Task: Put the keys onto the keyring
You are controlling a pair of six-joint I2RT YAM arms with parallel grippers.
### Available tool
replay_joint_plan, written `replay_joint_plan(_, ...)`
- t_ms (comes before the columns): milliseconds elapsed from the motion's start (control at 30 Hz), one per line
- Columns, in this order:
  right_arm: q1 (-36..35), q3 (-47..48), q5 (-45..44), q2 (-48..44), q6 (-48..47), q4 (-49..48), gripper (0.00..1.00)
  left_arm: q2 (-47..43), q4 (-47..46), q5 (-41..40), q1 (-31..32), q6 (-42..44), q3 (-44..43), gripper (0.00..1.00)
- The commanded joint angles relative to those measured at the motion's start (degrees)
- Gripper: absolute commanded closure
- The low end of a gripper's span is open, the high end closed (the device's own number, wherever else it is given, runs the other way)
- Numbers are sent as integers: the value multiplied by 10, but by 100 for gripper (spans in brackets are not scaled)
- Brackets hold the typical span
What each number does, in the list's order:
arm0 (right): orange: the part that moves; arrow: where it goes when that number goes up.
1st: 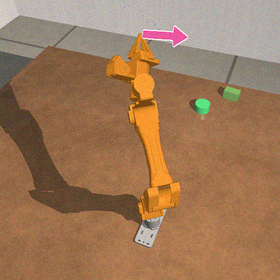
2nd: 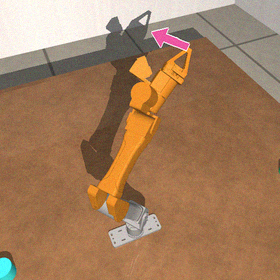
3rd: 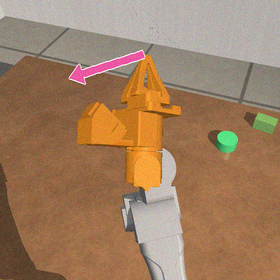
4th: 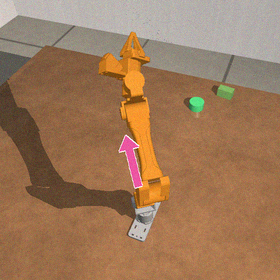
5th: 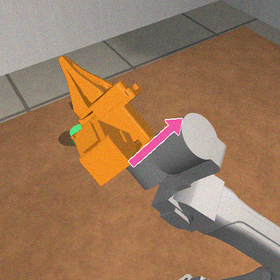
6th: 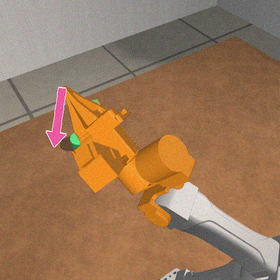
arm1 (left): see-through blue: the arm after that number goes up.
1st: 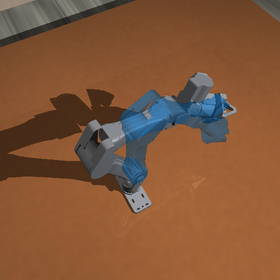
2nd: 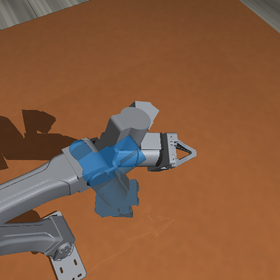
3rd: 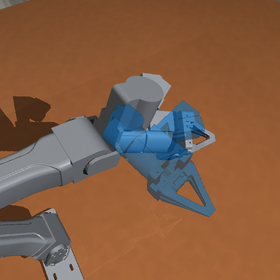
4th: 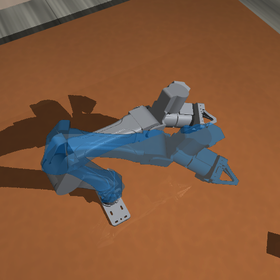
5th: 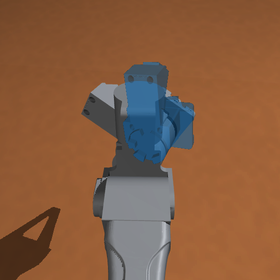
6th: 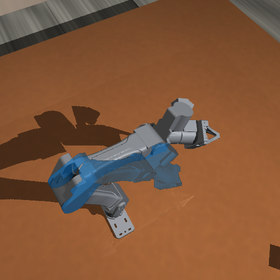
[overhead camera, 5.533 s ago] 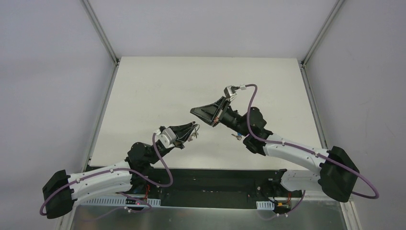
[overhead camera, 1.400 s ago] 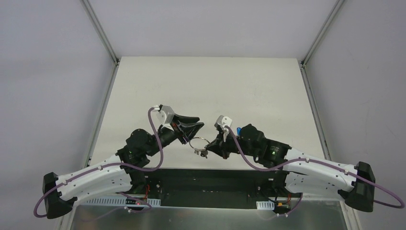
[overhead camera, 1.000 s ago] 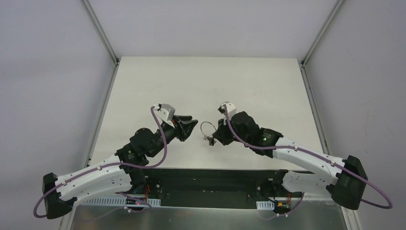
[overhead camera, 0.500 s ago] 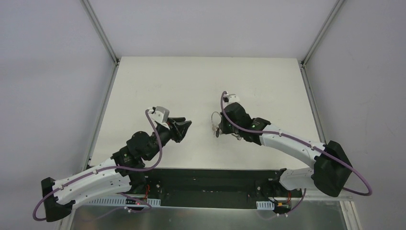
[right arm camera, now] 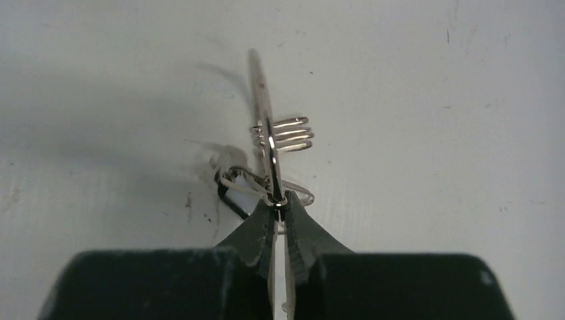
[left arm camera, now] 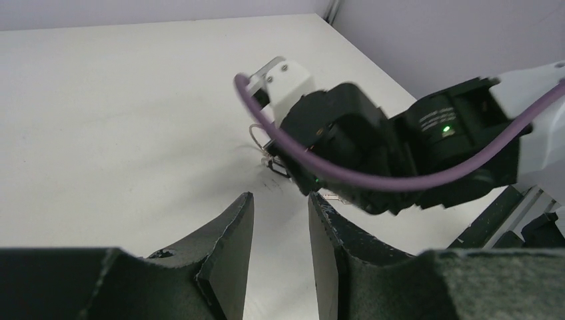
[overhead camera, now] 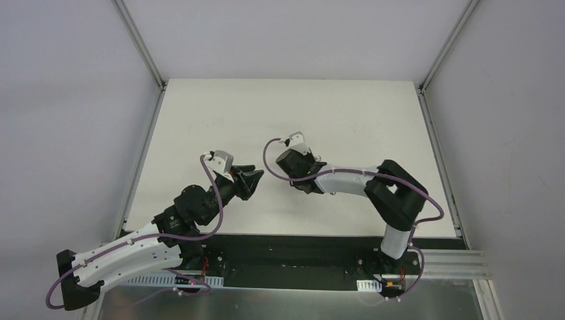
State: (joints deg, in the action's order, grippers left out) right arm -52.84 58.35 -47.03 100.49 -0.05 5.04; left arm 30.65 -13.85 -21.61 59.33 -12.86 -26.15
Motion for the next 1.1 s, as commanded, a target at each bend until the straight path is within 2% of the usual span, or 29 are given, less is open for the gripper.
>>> replay_joint_plan(0, -41, 62, -47, 53, -55, -75, 92, -25, 2, -16, 5, 5, 6, 65)
replay_joint_plan(100, -64, 82, -30, 73, -56, -75, 68, -34, 9, -22, 6, 3, 10, 65)
replay_joint_plan(267, -77, 45, -7, -1, -24, -87, 54, -44, 13, -27, 5, 5, 12, 65)
replay_joint_plan(467, -75, -16, 14, -147, 20, -65, 41, -42, 13, -31, 5, 8, 12, 64)
replay_joint_plan(500, -73, -19, 34, -166, 29, -55, 26, -38, 14, -33, 5, 8, 12, 61)
replay_joint_plan(533, -71, -17, 55, -190, 37, -26, 5, -35, 15, -35, 5, 10, 11, 58)
replay_joint_plan(567, -71, -11, 74, -205, 45, 0, 1, -32, 17, -36, 5, 11, 8, 54)
replay_joint_plan(733, -70, -11, 112, -269, 57, 49, 1, -15, 50, -49, 5, 11, -17, 31)
replay_joint_plan(800, -71, -24, 113, -298, 55, 41, 1, -10, 67, -54, 5, 8, -29, 16)
replay_joint_plan(833, -71, -28, 119, -313, 55, 42, 1, -7, 71, -60, 5, 7, -34, 12)
replay_joint_plan(967, -71, -22, 148, -358, 48, 74, 1, 11, 112, -82, 6, -5, -61, 2)
replay_joint_plan(1067, -72, -5, 113, -378, 67, 108, 1, 22, 132, -96, 5, -13, -79, 1)
